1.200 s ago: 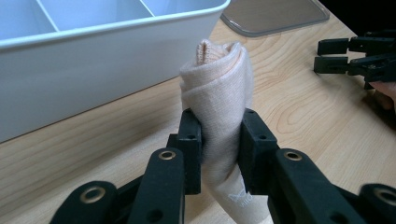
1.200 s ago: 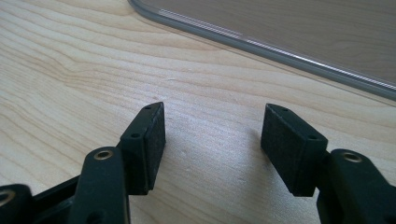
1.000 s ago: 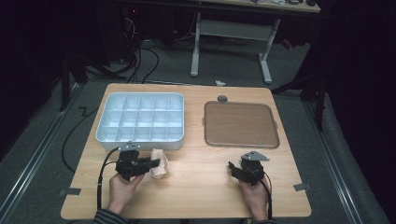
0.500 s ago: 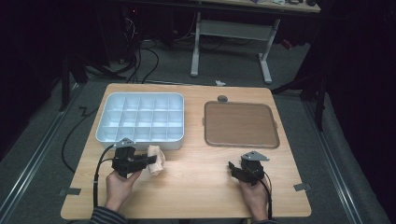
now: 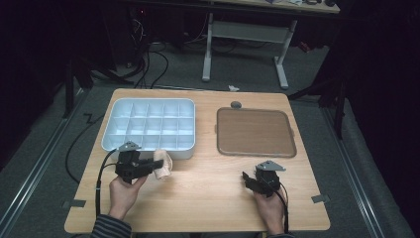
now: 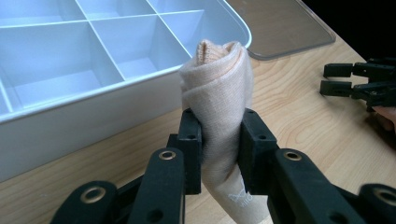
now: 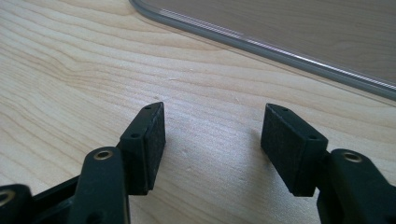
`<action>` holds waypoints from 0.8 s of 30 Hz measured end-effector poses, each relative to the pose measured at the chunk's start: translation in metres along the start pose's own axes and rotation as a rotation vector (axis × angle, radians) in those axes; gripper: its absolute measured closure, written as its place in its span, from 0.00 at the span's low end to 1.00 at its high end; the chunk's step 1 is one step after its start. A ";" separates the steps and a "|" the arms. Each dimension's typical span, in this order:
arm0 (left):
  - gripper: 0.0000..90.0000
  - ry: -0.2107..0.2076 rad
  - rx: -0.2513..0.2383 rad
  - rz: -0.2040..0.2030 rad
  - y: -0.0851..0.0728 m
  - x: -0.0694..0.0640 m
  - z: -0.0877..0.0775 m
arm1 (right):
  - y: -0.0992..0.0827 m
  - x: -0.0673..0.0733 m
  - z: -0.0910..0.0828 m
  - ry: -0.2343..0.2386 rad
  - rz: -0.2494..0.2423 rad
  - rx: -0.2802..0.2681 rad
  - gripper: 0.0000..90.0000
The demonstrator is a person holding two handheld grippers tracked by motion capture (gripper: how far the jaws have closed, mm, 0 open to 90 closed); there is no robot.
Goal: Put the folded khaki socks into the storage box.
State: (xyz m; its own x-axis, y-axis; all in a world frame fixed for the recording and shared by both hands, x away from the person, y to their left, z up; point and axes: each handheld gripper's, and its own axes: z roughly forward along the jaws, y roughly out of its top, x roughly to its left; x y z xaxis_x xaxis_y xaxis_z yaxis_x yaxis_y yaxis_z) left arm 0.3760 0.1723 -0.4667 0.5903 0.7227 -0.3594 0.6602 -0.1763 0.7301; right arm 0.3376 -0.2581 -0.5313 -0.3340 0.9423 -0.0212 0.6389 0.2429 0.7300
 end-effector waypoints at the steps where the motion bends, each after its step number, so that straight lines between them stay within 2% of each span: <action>1: 0.82 0.002 0.001 -0.001 0.000 0.000 0.000 | 0.000 0.000 0.000 0.000 0.000 0.000 0.45; 12: 0.82 0.017 -0.004 -0.013 0.001 0.008 -0.002 | 0.000 0.000 0.000 0.000 -0.001 0.000 0.45; 18: 0.82 0.040 -0.004 -0.021 0.002 0.010 -0.005 | 0.000 0.000 0.000 0.000 0.000 0.000 0.45; 24: 0.82 0.047 -0.008 -0.013 0.006 0.011 -0.009 | 0.000 0.000 0.000 0.001 0.000 0.000 0.45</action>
State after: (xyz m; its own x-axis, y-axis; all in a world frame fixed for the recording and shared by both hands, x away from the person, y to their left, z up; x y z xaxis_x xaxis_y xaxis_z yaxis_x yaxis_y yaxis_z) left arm 0.3820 0.1846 -0.4614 0.5595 0.7554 -0.3411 0.6639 -0.1620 0.7301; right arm 0.3376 -0.2582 -0.5313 -0.3348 0.9420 -0.0208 0.6386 0.2431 0.7301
